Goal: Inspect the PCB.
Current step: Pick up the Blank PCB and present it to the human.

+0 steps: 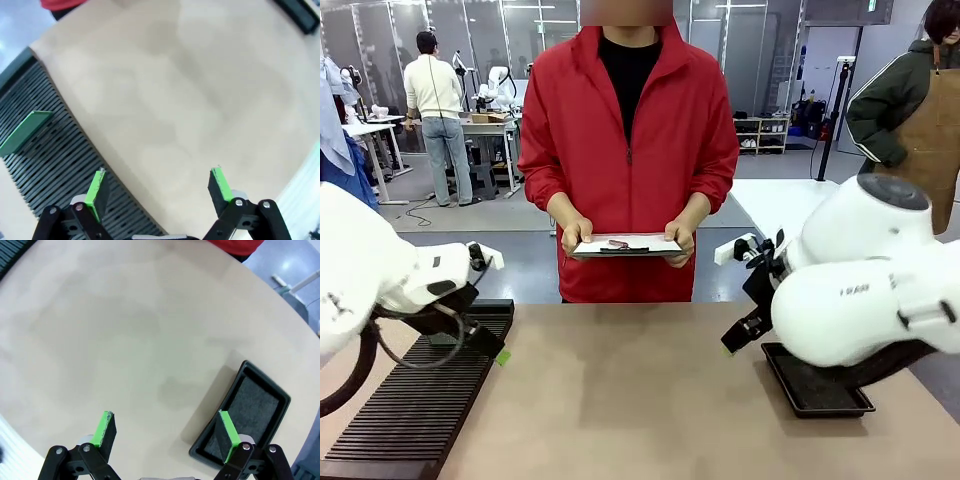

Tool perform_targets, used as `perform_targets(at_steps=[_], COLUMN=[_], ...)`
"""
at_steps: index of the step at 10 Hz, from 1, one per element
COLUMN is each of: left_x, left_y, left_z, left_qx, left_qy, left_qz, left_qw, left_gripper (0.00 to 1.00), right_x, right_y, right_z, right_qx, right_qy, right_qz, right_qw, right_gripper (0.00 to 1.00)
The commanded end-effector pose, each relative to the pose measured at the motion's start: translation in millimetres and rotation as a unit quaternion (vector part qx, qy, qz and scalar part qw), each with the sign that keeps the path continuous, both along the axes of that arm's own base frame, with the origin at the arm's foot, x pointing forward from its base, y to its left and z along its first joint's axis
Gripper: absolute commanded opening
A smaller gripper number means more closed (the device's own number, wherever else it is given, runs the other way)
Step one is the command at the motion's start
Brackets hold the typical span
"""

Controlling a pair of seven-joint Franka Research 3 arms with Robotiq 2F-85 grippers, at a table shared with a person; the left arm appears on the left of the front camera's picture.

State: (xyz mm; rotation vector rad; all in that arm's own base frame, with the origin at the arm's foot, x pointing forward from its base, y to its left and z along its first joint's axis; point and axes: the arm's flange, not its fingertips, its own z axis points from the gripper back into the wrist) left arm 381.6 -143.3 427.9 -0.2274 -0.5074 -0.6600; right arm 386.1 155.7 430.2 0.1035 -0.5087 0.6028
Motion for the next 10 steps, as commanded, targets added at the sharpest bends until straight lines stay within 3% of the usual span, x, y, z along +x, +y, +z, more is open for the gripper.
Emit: perform_targets(at_steps=[1,3,5,6,7,8,10], left_x=[-0.9,-0.5,-9.6,-22.0,-43.7,-61.6,-102.6], left_y=[36.4,74.8,122.6,152.1,183.0,209.7,261.0], left_z=[26.4,34.2,28.2,25.2,15.7,6.6,-15.9], left_qx=[-0.038,-0.123,-0.202,-0.267,-0.318,-0.367,-0.432], left_qy=[0.048,0.099,0.134,0.123,0.136,0.133,0.127], left_qz=[-0.027,-0.057,-0.060,-0.058,-0.077,-0.057,-0.029], left_qw=[0.998,0.986,0.968,0.954,0.935,0.919,0.892], left_gripper=[1.00,1.00,1.00,1.00,1.00,1.00,1.00], right_x=[-5.9,-7.0,-17.7,-28.9,-44.7,-58.8,-93.8], right_y=[-32.0,-79.9,-127.5,-153.4,-184.6,-212.6,-266.4], right_z=[32.0,40.9,33.7,25.5,11.7,1.2,-17.8], right_qx=[0.071,0.172,0.259,0.313,0.371,0.425,0.499], right_qy=[0.072,0.129,0.158,0.165,0.177,0.180,0.154], right_qz=[0.016,0.011,0.005,0.004,0.001,0.000,-0.018], right_qw=[0.995,0.977,0.953,0.935,0.911,0.887,0.853], right_gripper=[1.00,1.00,1.00,1.00,1.00,1.00,1.00])
